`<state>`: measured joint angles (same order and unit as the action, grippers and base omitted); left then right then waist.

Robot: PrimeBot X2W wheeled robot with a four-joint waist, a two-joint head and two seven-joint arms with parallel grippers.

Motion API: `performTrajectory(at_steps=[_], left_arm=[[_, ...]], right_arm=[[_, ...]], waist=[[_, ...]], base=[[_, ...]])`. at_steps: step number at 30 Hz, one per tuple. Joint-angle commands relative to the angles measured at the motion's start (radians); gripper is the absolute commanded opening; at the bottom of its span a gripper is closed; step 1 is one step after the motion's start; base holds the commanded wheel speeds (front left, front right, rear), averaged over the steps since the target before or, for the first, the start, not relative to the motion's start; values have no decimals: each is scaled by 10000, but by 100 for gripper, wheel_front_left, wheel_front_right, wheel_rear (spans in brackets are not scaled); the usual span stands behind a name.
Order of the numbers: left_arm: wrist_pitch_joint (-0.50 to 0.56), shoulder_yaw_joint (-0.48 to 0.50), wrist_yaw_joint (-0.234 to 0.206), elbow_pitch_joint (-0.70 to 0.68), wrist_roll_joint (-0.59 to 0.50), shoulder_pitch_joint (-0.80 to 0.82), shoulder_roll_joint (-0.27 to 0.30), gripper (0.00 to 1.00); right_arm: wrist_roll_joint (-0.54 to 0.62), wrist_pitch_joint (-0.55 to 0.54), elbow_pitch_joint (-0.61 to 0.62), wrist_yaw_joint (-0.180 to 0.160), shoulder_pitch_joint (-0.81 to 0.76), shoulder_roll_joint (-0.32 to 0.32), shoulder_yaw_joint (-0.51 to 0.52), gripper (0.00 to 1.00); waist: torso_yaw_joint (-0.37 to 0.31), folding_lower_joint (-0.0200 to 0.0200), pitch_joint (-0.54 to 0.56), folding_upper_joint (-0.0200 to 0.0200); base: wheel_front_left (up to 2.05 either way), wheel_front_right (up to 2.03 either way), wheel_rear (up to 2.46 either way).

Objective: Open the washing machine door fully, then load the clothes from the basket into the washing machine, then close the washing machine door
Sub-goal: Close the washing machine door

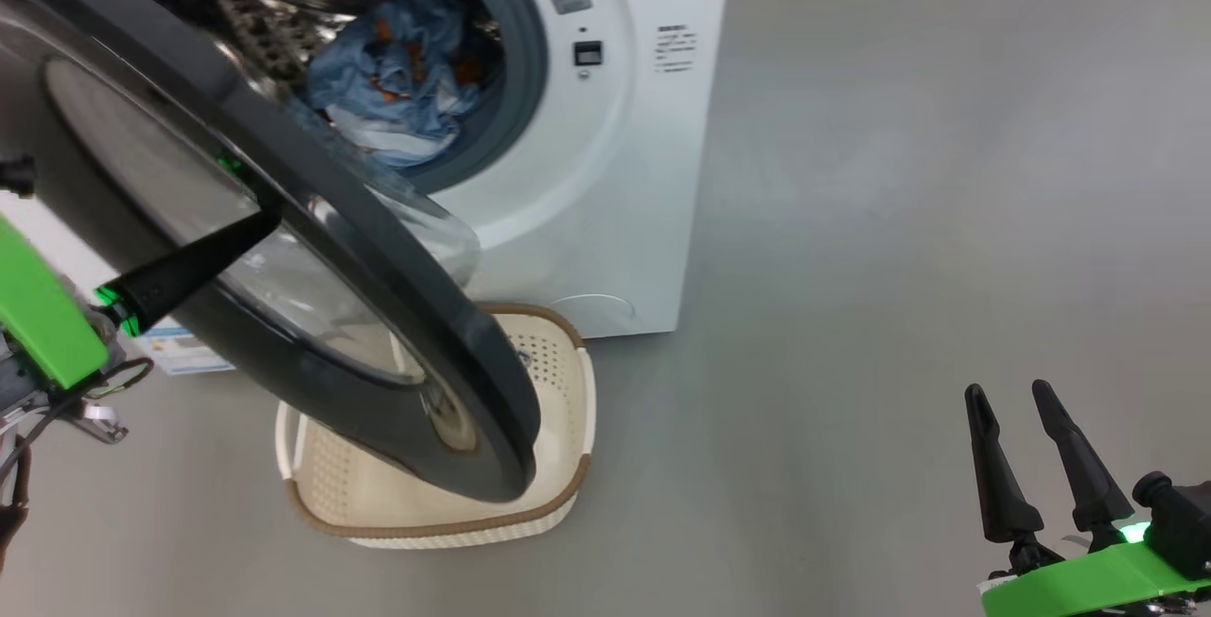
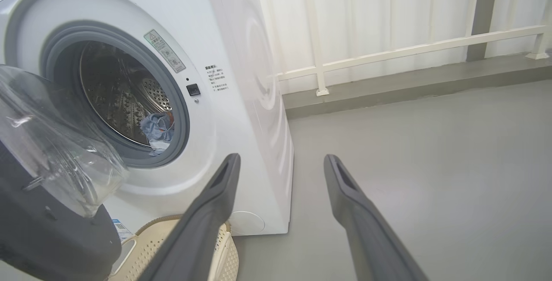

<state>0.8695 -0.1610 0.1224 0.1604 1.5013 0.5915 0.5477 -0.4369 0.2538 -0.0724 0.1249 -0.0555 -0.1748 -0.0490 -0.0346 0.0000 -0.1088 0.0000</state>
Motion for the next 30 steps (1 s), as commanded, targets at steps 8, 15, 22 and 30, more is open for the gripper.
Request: performTrajectory(at_steps=[8,15,22,30], left_arm=[[-297,223,83,-216,-19,601,469,0],[-583,193,83,-386,171,-59,434,0],[-1096,244,83,-676,257,-1241,431,0],[-2030,363,83,-1017,212,-2699,264,0]], right_arm=[[111,80,289,58,128,21,-3,100],[91,80,245,58,175,123,74,100],[71,80,229,58,208,92,4,100],[40,80,238,58,72,6,68,100]], waist=[[-548,0,-130,0],[-321,0,-46,0],[-52,0,49,0],[221,0,183,0]], base=[[0,0,0],[0,0,0],[0,0,0],[0,0,0]])
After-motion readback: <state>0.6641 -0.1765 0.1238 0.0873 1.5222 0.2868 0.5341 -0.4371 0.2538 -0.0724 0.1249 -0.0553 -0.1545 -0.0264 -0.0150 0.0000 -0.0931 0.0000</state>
